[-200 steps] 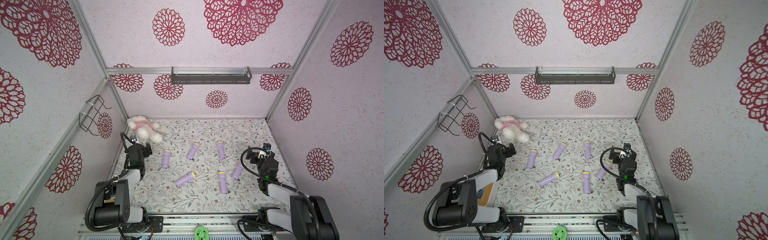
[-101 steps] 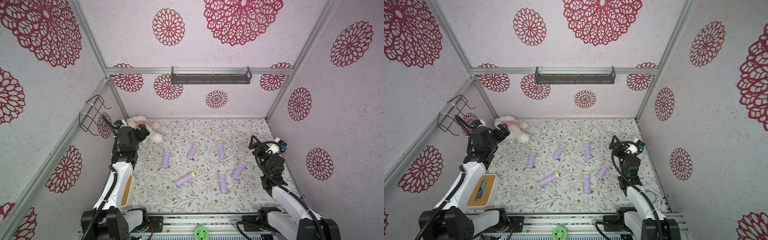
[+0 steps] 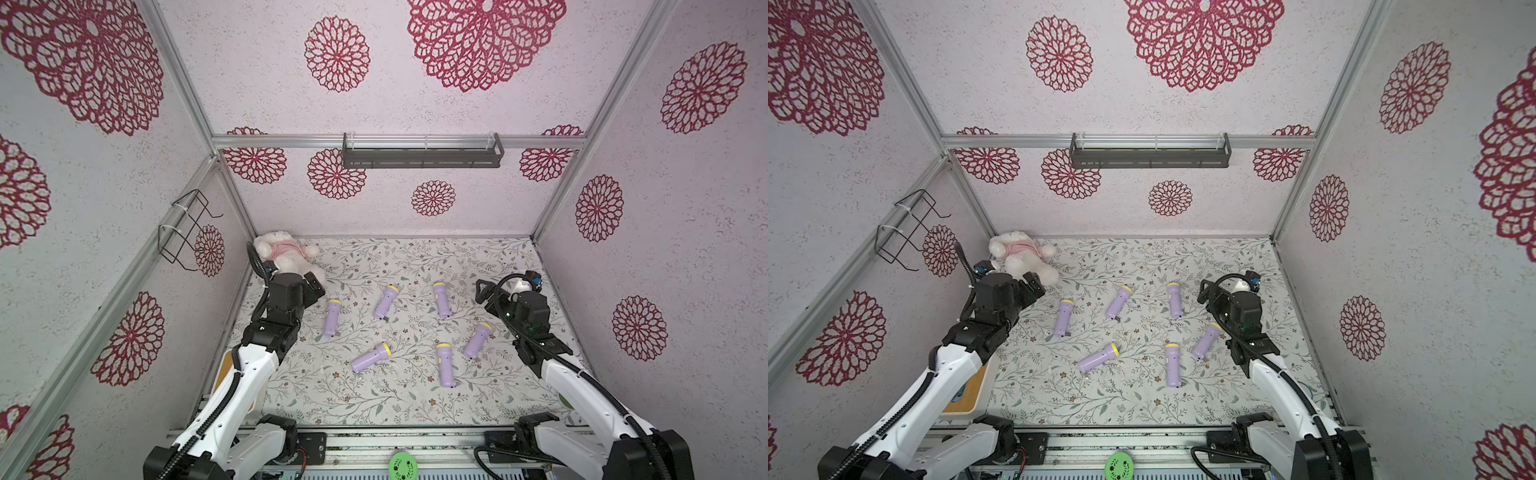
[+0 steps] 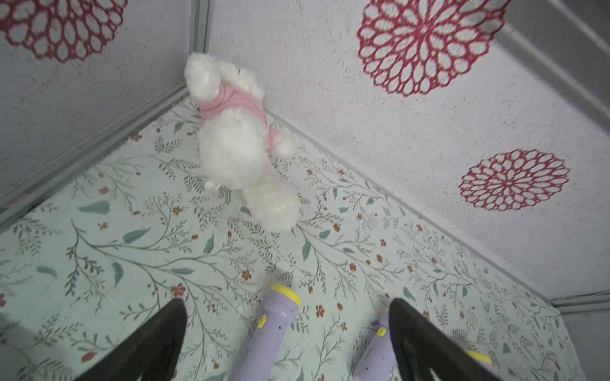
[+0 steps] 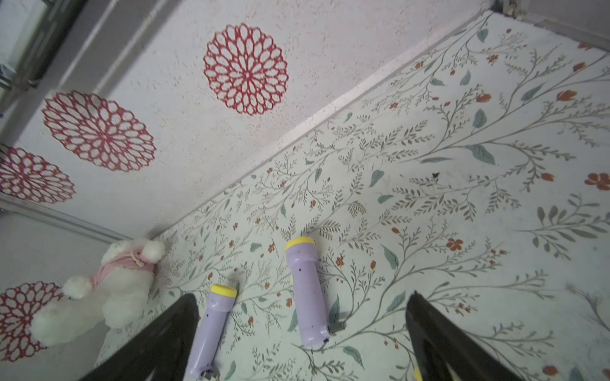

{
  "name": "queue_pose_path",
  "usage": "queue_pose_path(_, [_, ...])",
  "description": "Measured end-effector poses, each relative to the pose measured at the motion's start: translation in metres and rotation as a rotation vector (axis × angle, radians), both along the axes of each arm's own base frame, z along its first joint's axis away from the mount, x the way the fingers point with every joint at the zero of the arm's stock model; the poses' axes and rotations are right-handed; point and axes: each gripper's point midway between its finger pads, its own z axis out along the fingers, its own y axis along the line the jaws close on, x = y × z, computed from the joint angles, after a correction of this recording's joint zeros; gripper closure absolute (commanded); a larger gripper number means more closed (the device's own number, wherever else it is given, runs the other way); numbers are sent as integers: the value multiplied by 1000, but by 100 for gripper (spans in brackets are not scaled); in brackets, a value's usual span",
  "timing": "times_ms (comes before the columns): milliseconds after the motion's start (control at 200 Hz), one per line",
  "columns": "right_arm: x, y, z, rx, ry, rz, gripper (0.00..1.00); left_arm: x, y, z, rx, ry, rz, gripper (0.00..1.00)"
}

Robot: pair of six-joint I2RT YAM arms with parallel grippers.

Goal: Close the plug at the bottom of the flashlight
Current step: Pick up the flashlight from the center of the board.

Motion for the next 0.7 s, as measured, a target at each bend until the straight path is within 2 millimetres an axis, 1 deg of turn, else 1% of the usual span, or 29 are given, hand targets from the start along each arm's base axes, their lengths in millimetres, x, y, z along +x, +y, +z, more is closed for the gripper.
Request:
queue_pose_path(165, [-11, 22, -23, -65, 112, 83, 1, -4, -14, -35, -35, 133, -60, 3])
queue_pose_path(325, [-25, 37, -44, -110, 188, 147, 1, -9, -28, -70, -53, 266, -112, 3])
queue_pose_path(415, [-30, 45, -52, -134, 213, 176, 1, -12, -31, -90, -49, 335, -124, 3])
queue_pose_path(600, [-41, 64, -66, -186, 252, 255, 1, -13, -37, -140, -25, 518, -143, 2])
queue_pose_path(701, [-46, 69, -72, -207, 269, 279, 1, -10, -39, -156, -7, 581, -148, 1])
